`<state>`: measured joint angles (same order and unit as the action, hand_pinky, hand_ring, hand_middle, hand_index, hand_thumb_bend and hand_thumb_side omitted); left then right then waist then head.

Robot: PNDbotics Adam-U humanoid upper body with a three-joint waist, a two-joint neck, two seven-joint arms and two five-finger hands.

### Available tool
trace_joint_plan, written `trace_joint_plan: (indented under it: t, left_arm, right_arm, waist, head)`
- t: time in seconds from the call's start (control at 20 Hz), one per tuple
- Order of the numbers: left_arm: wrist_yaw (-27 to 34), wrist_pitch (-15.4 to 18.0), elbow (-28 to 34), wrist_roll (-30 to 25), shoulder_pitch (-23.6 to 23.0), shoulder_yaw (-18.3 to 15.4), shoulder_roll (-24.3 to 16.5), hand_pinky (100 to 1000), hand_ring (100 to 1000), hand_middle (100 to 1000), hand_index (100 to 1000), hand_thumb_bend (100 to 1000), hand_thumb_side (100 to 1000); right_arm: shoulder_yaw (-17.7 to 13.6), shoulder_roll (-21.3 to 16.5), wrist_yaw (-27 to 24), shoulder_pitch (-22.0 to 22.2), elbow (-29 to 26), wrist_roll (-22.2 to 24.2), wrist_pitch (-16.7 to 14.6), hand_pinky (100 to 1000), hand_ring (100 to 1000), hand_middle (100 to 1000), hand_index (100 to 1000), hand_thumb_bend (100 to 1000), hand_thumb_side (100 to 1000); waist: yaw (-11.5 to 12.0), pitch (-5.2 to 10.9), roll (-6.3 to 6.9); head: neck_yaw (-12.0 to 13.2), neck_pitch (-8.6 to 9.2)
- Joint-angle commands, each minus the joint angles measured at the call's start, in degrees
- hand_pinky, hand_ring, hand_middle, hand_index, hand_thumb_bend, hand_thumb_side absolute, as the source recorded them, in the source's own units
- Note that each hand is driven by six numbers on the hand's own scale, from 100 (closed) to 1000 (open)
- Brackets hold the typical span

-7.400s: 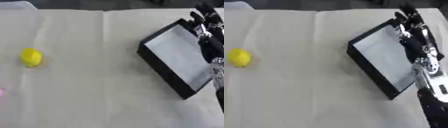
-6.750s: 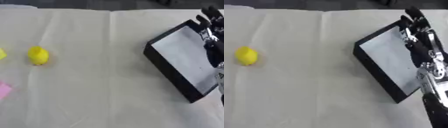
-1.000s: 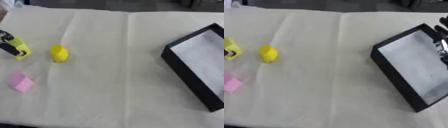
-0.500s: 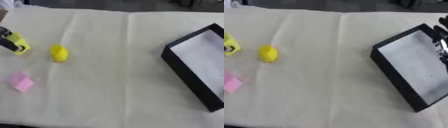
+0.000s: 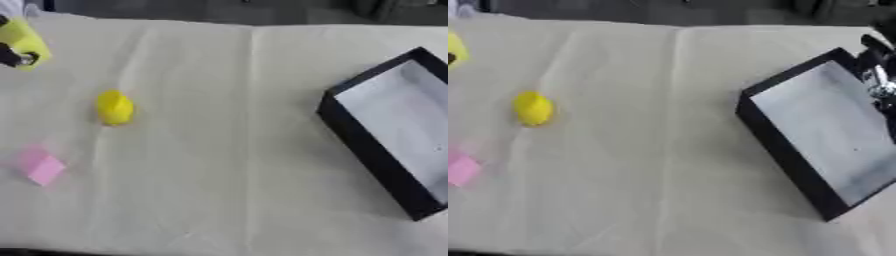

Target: Pick up the objects with one hand, pass them to the other hand, and then place them into the box on the other side of the table.

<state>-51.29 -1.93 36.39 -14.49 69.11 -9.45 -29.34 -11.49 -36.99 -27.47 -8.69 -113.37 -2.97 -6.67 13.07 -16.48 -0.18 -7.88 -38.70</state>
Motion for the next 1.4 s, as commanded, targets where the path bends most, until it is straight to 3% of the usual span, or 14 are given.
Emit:
trace_joint_plan:
  t: [0.05, 0.45, 0.5, 0.6, 0.9, 1.15, 1.4]
  left_arm:
    - [2.99, 2.73, 6.41, 2.77, -0.99, 0.49, -0.21, 828, 703, 570, 488, 118, 100]
    - [5.27, 8.02, 22.03, 11.24, -8.52, 3.90, 3.27, 809, 675, 567, 501, 127, 100]
    - [5.58, 8.61, 23.41, 11.80, -9.47, 4.30, 4.19, 808, 673, 567, 500, 120, 100]
    - [5.74, 9.80, 25.91, 12.81, -11.14, 5.13, 5.81, 809, 674, 568, 499, 122, 100]
    - [-1.83, 14.70, 32.20, 17.73, -15.08, 7.33, 12.47, 803, 684, 582, 503, 203, 100]
    - [-6.89, 16.85, 33.73, 21.46, -16.38, 8.46, 15.12, 795, 686, 587, 505, 246, 100]
    - [-11.47, 20.88, 39.72, 26.00, -20.16, 8.68, 20.28, 794, 688, 590, 506, 256, 100]
  right_arm:
    - [0.32, -4.51, -1.83, -2.27, -1.22, 0.36, -0.36, 1000, 1000, 1000, 1000, 100, 238]
    - [4.63, -11.14, -4.98, -10.58, -1.22, 3.76, 4.54, 1000, 1000, 1000, 1000, 100, 234]
    - [5.61, -11.63, -5.35, -11.60, -1.22, 4.62, 5.43, 1000, 1000, 1000, 1000, 100, 198]
    - [7.33, -12.14, -5.89, -13.44, -1.22, 6.30, 7.05, 1000, 1000, 1000, 1000, 100, 247]
    - [13.79, -12.45, -3.30, -19.21, -1.22, 10.64, 12.37, 1000, 1000, 1000, 1000, 100, 273]
    - [16.38, -12.00, -1.18, -21.59, -1.22, 11.78, 14.45, 1000, 1000, 1000, 1000, 100, 312]
    - [23.11, -9.05, 2.79, -26.48, 0.10, 12.32, 18.86, 1000, 1000, 1000, 1000, 100, 351]
  waist:
    - [0.02, 1.63, -0.05]
    - [0.08, 2.29, -0.21]
    - [0.12, 2.40, -0.23]
    - [0.16, 2.56, -0.22]
    - [-0.12, 3.17, -0.48]
    - [-0.40, 3.43, -0.70]
    - [-0.60, 3.63, -0.72]
  head:
    - [-1.43, -0.32]
    - [-4.47, -1.36]
    - [-4.78, -1.42]
    - [-5.24, -1.32]
    - [-6.21, -1.49]
    - [-7.07, -1.68]
    - [-9.41, -2.14]
